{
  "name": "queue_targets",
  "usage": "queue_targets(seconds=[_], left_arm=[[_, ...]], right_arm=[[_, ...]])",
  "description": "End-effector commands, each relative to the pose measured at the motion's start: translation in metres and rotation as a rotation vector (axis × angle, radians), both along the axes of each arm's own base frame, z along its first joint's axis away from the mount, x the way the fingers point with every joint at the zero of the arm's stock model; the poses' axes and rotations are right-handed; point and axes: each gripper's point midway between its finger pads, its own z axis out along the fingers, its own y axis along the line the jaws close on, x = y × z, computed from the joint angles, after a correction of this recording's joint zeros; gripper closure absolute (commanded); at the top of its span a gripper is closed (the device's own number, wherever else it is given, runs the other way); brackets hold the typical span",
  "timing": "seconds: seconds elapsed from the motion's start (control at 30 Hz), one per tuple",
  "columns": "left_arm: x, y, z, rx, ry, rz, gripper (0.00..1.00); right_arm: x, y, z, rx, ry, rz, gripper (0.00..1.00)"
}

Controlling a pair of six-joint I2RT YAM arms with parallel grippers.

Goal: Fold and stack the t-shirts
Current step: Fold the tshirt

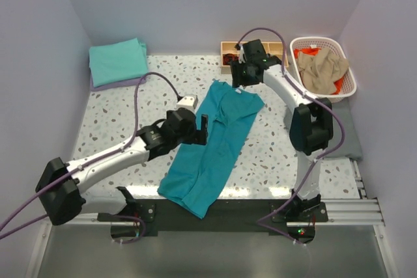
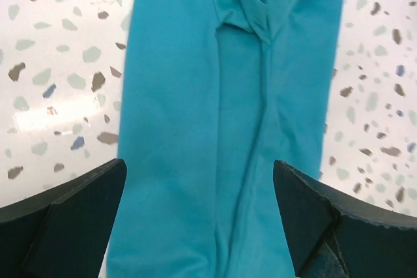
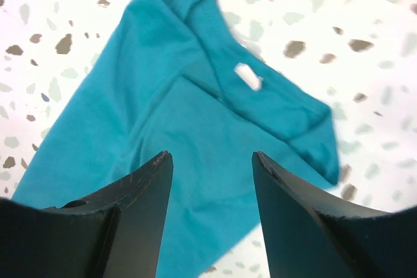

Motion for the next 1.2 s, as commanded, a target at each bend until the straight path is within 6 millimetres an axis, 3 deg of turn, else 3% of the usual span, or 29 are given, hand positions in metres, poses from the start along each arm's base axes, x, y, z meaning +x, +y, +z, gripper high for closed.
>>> queue_targets(seconds=[0.0,0.07,0.13,0.17,0.33,0.53,0.77,0.87,0.9,0.93,1.0,1.07,1.1,1.17], left_arm=[[0.036,-0.012,-0.012,0.119,-0.063,-0.068,0.0],[0.043,-0.029,-0.018,0.105,-0.058,-0.121,0.0],[0.048,-0.048,-0.029,0.083,-0.044,-0.172,0.0],[0.05,-0.053,-0.033,0.083,-0.039,-0.192,0.0],[0.057,-0.072,-0.058,0.1,-0.005,-0.243,0.0],[0.056,-0.071,-0.08,0.133,0.037,-0.247,0.0],[0.03,-0.059,-0.108,0.083,0.162,-0.175,0.0],[0.018,-0.059,-0.117,0.042,0.22,-0.154,0.0],[0.014,-0.06,-0.119,0.026,0.24,-0.155,0.0],[0.012,-0.061,-0.12,0.003,0.255,-0.139,0.0],[0.002,-0.061,-0.124,-0.02,0.289,-0.142,0.0],[-0.004,-0.063,-0.126,-0.049,0.307,-0.14,0.0],[-0.008,-0.065,-0.126,-0.067,0.32,-0.152,0.0],[-0.011,-0.068,-0.126,-0.087,0.328,-0.154,0.0]], right_arm=[[-0.012,-0.038,0.0,-0.106,-0.019,-0.124,0.43],[-0.025,-0.043,-0.019,-0.104,0.024,-0.146,0.44],[-0.03,-0.039,-0.022,-0.072,0.022,-0.154,0.43],[-0.039,-0.042,-0.034,-0.08,0.051,-0.159,0.43],[-0.05,-0.043,-0.056,-0.076,0.088,-0.164,0.44],[-0.047,-0.034,-0.084,-0.071,0.162,-0.132,0.44],[-0.03,-0.024,-0.116,-0.093,0.245,-0.116,0.44],[-0.018,-0.009,-0.114,-0.045,0.251,-0.083,0.44],[-0.019,-0.005,-0.129,-0.038,0.29,-0.069,0.44],[-0.011,0.0,-0.123,-0.027,0.285,-0.052,0.44],[-0.011,0.007,-0.138,-0.017,0.326,-0.03,0.44],[-0.003,0.022,-0.132,0.026,0.329,0.022,0.44],[-0.005,0.025,-0.144,0.028,0.358,0.033,0.44],[0.002,0.04,-0.133,0.068,0.348,0.076,0.44]])
